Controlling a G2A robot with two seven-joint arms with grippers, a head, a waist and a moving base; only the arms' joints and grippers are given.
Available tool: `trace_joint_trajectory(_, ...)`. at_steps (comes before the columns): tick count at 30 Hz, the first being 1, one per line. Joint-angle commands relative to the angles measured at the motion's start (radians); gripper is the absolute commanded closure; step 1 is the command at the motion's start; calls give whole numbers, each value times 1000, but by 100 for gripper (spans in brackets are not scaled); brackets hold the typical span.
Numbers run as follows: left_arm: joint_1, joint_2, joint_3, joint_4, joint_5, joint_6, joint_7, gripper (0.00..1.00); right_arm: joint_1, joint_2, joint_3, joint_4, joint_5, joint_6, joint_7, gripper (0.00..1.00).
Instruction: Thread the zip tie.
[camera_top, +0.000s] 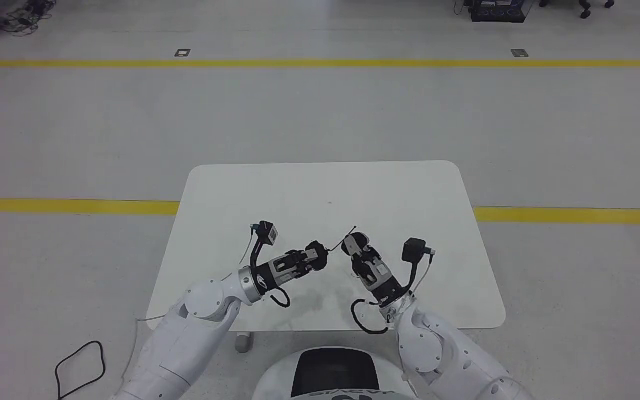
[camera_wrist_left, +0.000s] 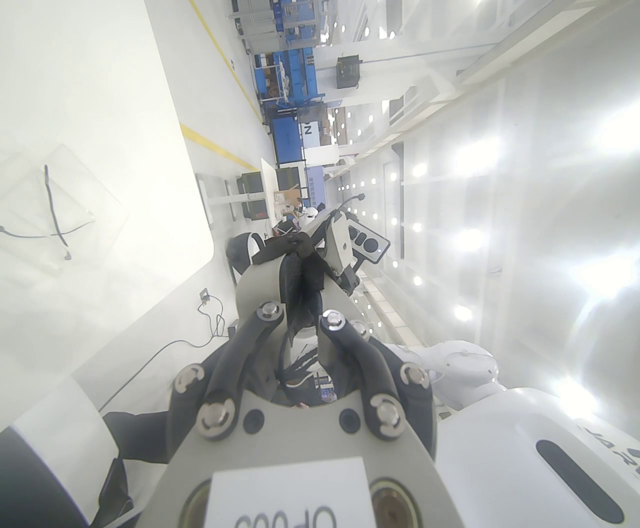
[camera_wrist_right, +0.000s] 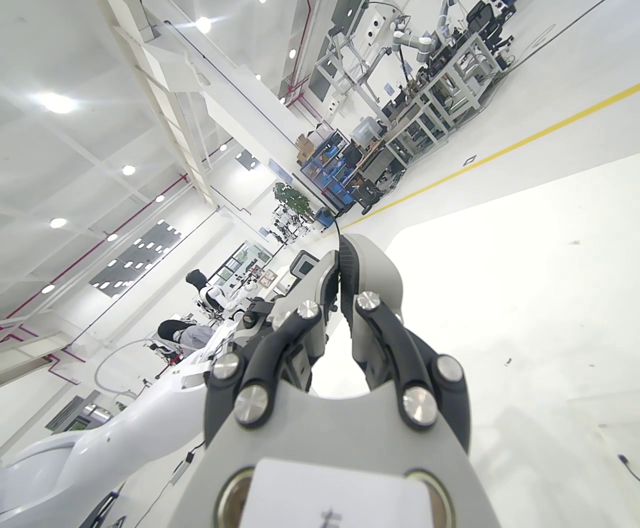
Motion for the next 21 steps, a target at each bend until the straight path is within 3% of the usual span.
trace_joint_trajectory(1, 0, 0, 0, 0, 0, 0, 0, 100, 0, 0, 0, 0, 0, 0, 0, 100)
trace_joint_trajectory(21, 4, 8, 18, -26, 49, 0, 58, 100, -37, -20, 46, -32, 33, 78, 38, 100)
